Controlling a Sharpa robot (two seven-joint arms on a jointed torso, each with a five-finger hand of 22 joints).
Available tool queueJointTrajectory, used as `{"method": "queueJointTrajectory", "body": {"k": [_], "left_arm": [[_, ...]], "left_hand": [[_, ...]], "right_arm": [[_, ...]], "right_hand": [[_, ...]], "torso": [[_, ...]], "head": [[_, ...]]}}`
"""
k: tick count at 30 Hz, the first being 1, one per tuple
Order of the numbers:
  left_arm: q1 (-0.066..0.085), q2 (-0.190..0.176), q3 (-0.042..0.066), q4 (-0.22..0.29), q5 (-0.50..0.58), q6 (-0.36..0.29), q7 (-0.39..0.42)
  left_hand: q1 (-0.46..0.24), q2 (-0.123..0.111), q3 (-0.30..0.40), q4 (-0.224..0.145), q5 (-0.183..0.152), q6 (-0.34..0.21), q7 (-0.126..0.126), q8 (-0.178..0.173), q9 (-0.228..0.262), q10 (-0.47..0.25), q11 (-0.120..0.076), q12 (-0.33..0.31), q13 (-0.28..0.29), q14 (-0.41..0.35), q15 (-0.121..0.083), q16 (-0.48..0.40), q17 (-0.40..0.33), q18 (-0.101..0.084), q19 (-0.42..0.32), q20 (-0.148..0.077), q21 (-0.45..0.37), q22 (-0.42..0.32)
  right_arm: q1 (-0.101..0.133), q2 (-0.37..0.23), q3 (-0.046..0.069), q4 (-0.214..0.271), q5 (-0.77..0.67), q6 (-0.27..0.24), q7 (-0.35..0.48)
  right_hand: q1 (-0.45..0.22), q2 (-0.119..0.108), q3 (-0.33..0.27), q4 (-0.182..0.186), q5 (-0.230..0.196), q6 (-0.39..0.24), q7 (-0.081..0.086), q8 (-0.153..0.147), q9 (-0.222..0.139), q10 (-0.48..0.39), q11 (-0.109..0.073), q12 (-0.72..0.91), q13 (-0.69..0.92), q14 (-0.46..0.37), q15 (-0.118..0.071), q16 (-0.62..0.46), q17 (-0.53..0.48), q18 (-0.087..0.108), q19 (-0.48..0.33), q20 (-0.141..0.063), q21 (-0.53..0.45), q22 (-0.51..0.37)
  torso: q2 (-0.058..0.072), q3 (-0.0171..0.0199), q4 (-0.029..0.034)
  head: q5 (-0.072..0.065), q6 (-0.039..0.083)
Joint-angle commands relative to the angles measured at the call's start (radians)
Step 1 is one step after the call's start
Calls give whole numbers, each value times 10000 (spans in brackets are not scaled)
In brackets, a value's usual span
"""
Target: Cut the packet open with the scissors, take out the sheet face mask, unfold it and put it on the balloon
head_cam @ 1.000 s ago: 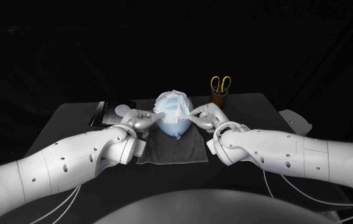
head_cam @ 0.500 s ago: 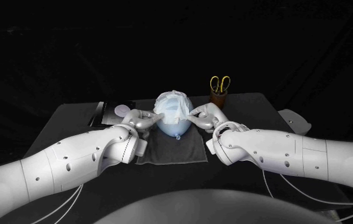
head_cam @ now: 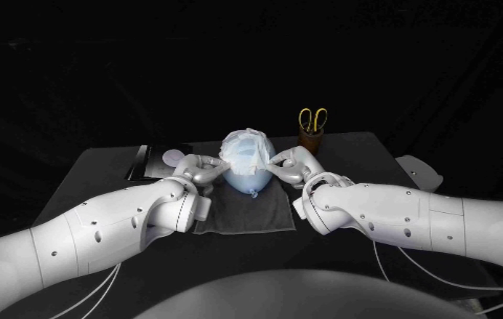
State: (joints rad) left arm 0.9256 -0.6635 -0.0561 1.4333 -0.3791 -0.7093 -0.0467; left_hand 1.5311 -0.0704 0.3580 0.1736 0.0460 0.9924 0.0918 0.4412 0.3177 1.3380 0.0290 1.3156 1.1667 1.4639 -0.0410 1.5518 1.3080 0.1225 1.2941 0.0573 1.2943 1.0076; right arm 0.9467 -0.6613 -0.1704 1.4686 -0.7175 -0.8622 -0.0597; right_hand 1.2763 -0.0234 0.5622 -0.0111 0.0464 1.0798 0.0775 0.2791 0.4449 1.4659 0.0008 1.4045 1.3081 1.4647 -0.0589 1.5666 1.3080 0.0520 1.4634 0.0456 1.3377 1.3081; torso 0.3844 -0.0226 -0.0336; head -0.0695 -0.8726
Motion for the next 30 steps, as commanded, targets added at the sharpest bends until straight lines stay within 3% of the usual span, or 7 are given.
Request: {"method": "queueJointTrajectory", "body": {"k": [1, 12, 24, 30], "left_arm": [[21, 32, 17, 25, 339, -310, 534], [20, -35, 17, 26, 504, -450, 711], [18, -259, 14, 119, 690, -323, 702], [16, -382, 12, 167, 723, -217, 609]], "left_hand": [[20, -30, 396, -143, 30, 17, -18, 256, 393, 297, -172, 9, 99, 932, -84, 41, 2128, -162, 56, -44, 80, 73], [-678, -475, 1915, -651, 31, -126, -22, 656, 1055, 470, -180, -26, 304, 957, -102, 64, 2217, -187, 122, -52, 183, 252], [-1656, -933, 3755, -1514, 46, -98, -7, 762, 1561, 545, -204, -76, 465, 957, -106, 59, 2217, -191, 135, -65, 247, 335], [-1949, -1003, 4206, -1765, 64, -71, -17, 775, 1703, 554, -204, -107, 490, 956, -120, 55, 2211, -191, 137, -70, 270, 361]], "right_arm": [[1, 7, 3, 6, -149, 151, -3], [1, -78, 3, 29, -137, 69, 91], [1, -414, 16, 148, -83, 69, 156], [2, -627, 25, 186, -36, 193, 156]], "right_hand": [[4, 102, 93, -56, 22, 91, -60, 63, 295, 628, -75, 66, 1805, 1061, -79, 42, 2628, -67, 594, -70, 40, 2010], [-7, 98, 102, -61, 22, 92, -61, 68, 299, 633, -76, 83, 1814, 1061, -79, 42, 2628, -68, 595, -71, 47, 2012], [-20, 94, 116, -69, 21, 98, -64, 76, 306, 638, -78, 99, 1823, 1061, -79, 42, 2628, -71, 598, -71, 61, 2016], [-32, 90, 132, -80, 22, 106, -69, 87, 313, 643, -81, 116, 1832, 1061, -80, 42, 2628, -74, 602, -71, 79, 2021]], "torso": [[0, -2, -4], [2, 3, -6], [-1, -2, -2], [-3, 0, -12]], "head": [[21, 0], [36, 0], [52, 0], [71, 0]]}}
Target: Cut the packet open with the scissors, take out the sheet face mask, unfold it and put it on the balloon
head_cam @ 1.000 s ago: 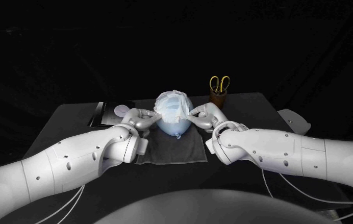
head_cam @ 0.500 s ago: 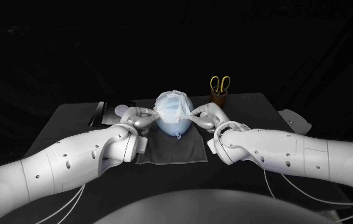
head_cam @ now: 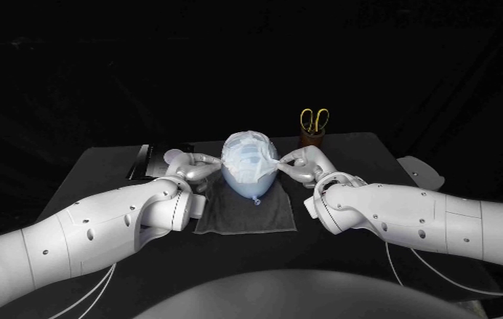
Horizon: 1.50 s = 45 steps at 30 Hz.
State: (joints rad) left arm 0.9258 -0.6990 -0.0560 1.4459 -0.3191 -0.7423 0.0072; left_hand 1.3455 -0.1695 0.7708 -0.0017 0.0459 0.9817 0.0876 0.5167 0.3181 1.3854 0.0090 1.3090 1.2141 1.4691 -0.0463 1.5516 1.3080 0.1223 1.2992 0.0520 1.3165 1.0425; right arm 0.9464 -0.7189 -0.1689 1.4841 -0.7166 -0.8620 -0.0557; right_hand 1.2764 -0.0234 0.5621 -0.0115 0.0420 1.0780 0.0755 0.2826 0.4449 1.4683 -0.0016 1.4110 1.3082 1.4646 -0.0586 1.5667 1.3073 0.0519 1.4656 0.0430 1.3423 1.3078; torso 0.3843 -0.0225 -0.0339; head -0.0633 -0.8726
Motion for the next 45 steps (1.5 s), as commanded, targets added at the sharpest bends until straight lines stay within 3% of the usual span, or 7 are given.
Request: {"method": "queueJointTrajectory", "body": {"k": [1, 10, 21, 28, 35, 40, 45], "left_arm": [[13, -45, 11, 46, 124, 140, 50], [8, -166, 5, 134, 180, 484, -141], [3, -250, 0, 179, 201, 672, -172], [0, -310, -4, 198, 203, 665, -148], [-1, -334, -5, 195, 203, 651, -131], [-1, -366, -6, 194, 188, 622, -108], [-1, -389, -6, 191, 147, 587, -60]], "left_hand": [[-135, -24, 153, -59, 73, 39, 24, 21, 1725, 77, -7, -53, 12, 903, -70, 55, 2205, -186, 78, -18, 43, 0], [-368, -6, 317, -102, 61, -19, 43, 14, 1816, -7, 12, -183, -117, 866, -58, 9, 2071, -178, 57, -28, 35, -18], [-559, 13, 325, -119, 56, -190, 93, 9, 1934, -340, 56, -632, -629, 815, -23, -56, 1891, -139, -70, -31, -77, -225], [-586, 18, 315, -124, 56, -215, 97, 17, 1959, -381, 60, -688, -689, 803, -18, -71, 1850, -132, -96, -29, -101, -268], [-593, 19, 312, -127, 56, -224, 98, 19, 1968, -391, 62, -700, -700, 806, -16, -69, 1858, -129, -104, -28, -108, -279], [-593, 19, 312, -127, 56, -224, 98, 19, 1968, -391, 62, -700, -700, 806, -16, -69, 1858, -129, -104, -28, -108, -279], [-593, 19, 312, -127, 56, -224, 98, 19, 1968, -391, 62, -700, -700, 806, -16, -69, 1858, -129, -104, -28, -108, -279]], "right_arm": [[5, -75, 11, 41, -41, 231, 115], [6, -300, 11, 176, -62, 849, 17], [-20, -721, -3, 556, -497, 2361, -722], [-78, -879, -12, 474, -752, 2332, -1104], [-115, -880, -15, 260, -872, 2008, -1196], [-121, -874, -15, 74, -935, 1826, -1222], [-123, -900, -15, 9, -960, 2179, -1281]], "right_hand": [[-43, 86, 147, -85, 66, 130, -52, 59, 319, 621, -60, 55, 1833, 1062, -84, 41, 2635, -73, 580, -46, 32, 2023], [-49, 83, 156, -93, 66, 133, -54, 64, 323, 617, -61, 38, 1825, 1062, -85, 41, 2635, -74, 581, -47, 35, 2024], [-62, 72, 184, -118, 66, 134, -57, 74, 333, 620, -64, 46, 1831, 1062, -84, 41, 2635, -72, 578, -47, 26, 2022], [-66, 70, 189, -121, 66, 135, -57, 77, 335, 620, -64, 47, 1831, 1062, -84, 41, 2635, -71, 577, -46, 20, 2020], [-91, 49, 209, -143, 67, 141, -59, 91, 347, 620, -64, 42, 1830, 1062, -81, 41, 2635, -76, 580, -45, 39, 2025], [-91, 49, 209, -143, 67, 141, -59, 91, 347, 620, -64, 42, 1830, 1062, -81, 41, 2635, -76, 580, -45, 39, 2025], [-91, 49, 209, -143, 67, 141, -59, 91, 347, 620, -64, 42, 1830, 1062, -81, 41, 2635, -76, 580, -45, 39, 2025]], "torso": [[-2, 1, -11], [-7, -1, 7], [-7, -3, 2], [7, -7, -10], [2, 8, 5], [5, -3, -1], [3, -3, -4]], "head": [[18, 0], [-8, 0], [-5, 0], [-9, 0], [-41, 0], [-52, 0], [-54, 0]]}}
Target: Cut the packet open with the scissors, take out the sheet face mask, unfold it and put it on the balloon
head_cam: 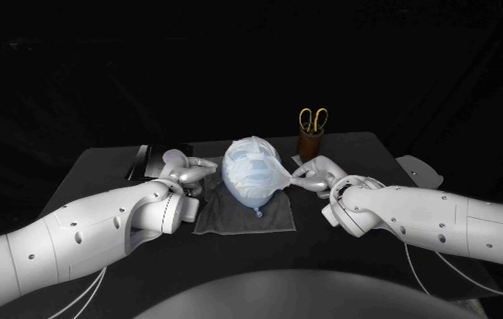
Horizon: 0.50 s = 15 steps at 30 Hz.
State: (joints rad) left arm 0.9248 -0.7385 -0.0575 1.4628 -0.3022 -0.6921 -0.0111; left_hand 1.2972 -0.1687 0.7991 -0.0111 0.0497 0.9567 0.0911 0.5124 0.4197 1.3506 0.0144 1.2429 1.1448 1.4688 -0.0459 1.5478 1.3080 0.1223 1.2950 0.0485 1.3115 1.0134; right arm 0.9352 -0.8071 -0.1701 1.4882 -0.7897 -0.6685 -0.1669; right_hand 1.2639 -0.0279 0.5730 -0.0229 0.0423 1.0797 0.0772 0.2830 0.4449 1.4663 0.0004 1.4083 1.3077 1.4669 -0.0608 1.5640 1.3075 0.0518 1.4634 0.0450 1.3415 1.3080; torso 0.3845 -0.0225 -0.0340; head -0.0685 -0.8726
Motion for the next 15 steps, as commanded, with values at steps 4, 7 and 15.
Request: {"method": "queueJointTrajectory", "body": {"k": [4, 7, 15], "left_arm": [[10, 12, 8, 19, -65, 35, 270], [10, 20, 9, 7, -81, -27, 489], [10, 30, 9, -13, -94, -67, 1053]], "left_hand": [[-141, 20, 14, -47, 16, -26, 75, 72, 995, -107, 19, -114, -83, 792, -13, -52, 1801, -103, -139, 11, -129, -121], [-290, 57, -182, -38, 5, -457, 197, -37, 1088, -863, 136, -970, -1061, 664, 87, -204, 1411, 11, -554, 74, -508, -774], [-740, -130, -1059, 371, -5, -1778, 708, -419, 938, -3450, 629, -2925, -3492, -98, 518, -912, -314, 351, -1925, 456, -1826, -2812]], "right_arm": [[-14, -31, -4, 15, -272, 969, -196], [-19, -33, -5, 76, -248, 1286, -126], [-25, -24, -7, 114, 135, 1084, 308]], "right_hand": [[12, 72, 119, -52, 63, 128, -77, 100, 358, 637, -86, 52, 1828, 1039, -58, 68, 2633, -70, 596, -64, 21, 2016], [-28, 58, 131, -56, 63, 114, -70, 103, 365, 613, -81, -37, 1784, 1039, -54, 68, 2633, -50, 572, -62, -82, 1988], [-1256, -1250, -1037, 364, 70, -1780, 645, -890, 17, -640, 536, -2884, 445, 795, 420, -433, 2163, 361, -229, 198, -2689, 1271]], "torso": [[-2, -1, -2], [0, -2, -10], [6, 2, 0]], "head": [[-7, 0], [-15, 0], [-12, 0]]}}
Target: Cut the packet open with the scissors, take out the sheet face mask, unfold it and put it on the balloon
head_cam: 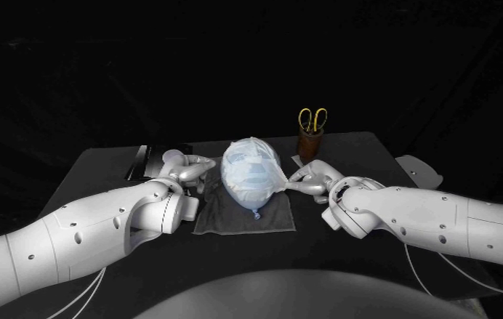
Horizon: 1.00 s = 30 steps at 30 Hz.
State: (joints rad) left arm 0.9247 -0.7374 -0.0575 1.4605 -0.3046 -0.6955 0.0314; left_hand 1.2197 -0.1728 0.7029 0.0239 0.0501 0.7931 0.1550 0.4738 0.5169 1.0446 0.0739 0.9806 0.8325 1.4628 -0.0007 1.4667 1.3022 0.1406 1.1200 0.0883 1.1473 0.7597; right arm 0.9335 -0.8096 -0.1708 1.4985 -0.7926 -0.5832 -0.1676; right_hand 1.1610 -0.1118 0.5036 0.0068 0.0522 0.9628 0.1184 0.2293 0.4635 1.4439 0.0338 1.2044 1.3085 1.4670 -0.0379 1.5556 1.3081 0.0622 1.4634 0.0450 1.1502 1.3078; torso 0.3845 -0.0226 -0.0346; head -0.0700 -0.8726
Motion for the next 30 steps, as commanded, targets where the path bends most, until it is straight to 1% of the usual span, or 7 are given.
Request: {"method": "queueJointTrajectory", "body": {"k": [1, 7, 11, 14, 19, 22, 30], "left_arm": [[11, 19, 9, 7, -71, -40, 705], [12, -8, 9, -10, -70, -90, 1235], [12, -36, 10, -51, -202, -123, 1911], [11, -61, 12, -99, -454, -183, 2621], [11, -108, 45, -184, -843, -116, 3750], [13, -120, 101, -199, -1269, 44, 4055], [143, 37, 245, -317, -3000, 584, 3917]], "left_hand": [[12, -112, -218, 104, 5, -442, 169, -54, -56, -757, 127, -491, -536, -344, 161, -353, -816, 283, -629, 147, -633, -941], [91, -154, -587, 296, 2, -935, 291, 177, -42, -1464, 272, -627, -866, -1305, 323, -1033, -2331, 423, -1324, 332, -1394, -1812], [229, -272, -750, 416, -5, -1380, 412, 358, -84, -2471, 453, -1434, -1626, -3950, 535, -2983, -5738, 391, -2045, 536, -2215, -2219], [361, -385, -957, 490, -8, -1881, 524, 400, -236, -3178, 664, -2023, -2277, -5244, 794, -3736, -6251, 322, -2813, 790, -3153, -2697], [790, -556, -1980, 696, 13, -2635, 376, 726, -623, -4184, 1295, -3069, -3709, -8057, 1597, -5499, -7639, 38, -4365, 1680, -6080, -4368], [1349, -351, -3015, 793, 17, -2885, 50, 705, -1046, -4569, 1681, -3936, -4829, -9684, 2071, -6936, -8752, -615, -5694, 1893, -8135, -5563], [3137, -94, -6661, 2217, 23, -3441, -411, 187, -2115, -5171, 1267, -5554, -6919, -11447, 2727, -9879, -10962, -852, -8013, 2100, -10522, -7064]], "right_arm": [[-7, 1, 0, 3, 191, 184, 348], [-7, -47, -1, -78, 253, 51, 364], [2, -136, 0, -119, 235, -37, 362], [41, -233, 0, -122, 212, -155, 404], [295, -408, 2, -134, 213, -428, 606], [509, -493, 3, -145, 330, -497, 1005], [1344, -474, 10, -251, 539, -197, 2253]], "right_hand": [[-214, -474, -442, 69, -36, -770, 280, -436, -202, -606, 267, -1153, 293, 723, 243, -465, 2051, 293, -339, 245, -1048, 1194], [-46, -629, -1103, 195, -22, -1450, 516, -671, -311, -1579, 488, -2424, -413, 414, 470, -840, 1678, 470, -778, 510, -2088, 859], [79, -626, -1292, 231, -21, -1592, 560, -636, -311, -1811, 532, -2625, -584, 341, 513, -896, 1601, 517, -855, 583, -2281, 789], [213, -542, -1326, 227, -17, -1585, 556, -570, -295, -1798, 528, -2530, -586, 365, 515, -842, 1638, 513, -821, 609, -2184, 810], [475, -283, -1395, 260, -4, -1408, 490, -326, -242, -1544, 466, -2060, -503, 512, 462, -622, 1811, 463, -608, 616, -1696, 935], [663, 8, -1350, 294, 2, -1140, 420, -133, -235, -1200, 387, -1533, -348, 668, 391, -416, 1996, 378, -369, 560, -1134, 1090], [1184, 658, -768, 118, -21, -306, 169, 55, -403, -387, 151, -176, 266, 1038, 182, 152, 2627, 113, 146, 375, 388, 1543]], "torso": [[7, 4, 5], [-3, -5, 3], [-11, -4, 8], [-1, -1, 6], [2, -3, 1], [10, 1, 4], [10, 9, 7]], "head": [[-3, 0], [-5, 0], [-14, 0], [-32, 0], [-60, 0], [-84, 0], [-145, 0]]}}
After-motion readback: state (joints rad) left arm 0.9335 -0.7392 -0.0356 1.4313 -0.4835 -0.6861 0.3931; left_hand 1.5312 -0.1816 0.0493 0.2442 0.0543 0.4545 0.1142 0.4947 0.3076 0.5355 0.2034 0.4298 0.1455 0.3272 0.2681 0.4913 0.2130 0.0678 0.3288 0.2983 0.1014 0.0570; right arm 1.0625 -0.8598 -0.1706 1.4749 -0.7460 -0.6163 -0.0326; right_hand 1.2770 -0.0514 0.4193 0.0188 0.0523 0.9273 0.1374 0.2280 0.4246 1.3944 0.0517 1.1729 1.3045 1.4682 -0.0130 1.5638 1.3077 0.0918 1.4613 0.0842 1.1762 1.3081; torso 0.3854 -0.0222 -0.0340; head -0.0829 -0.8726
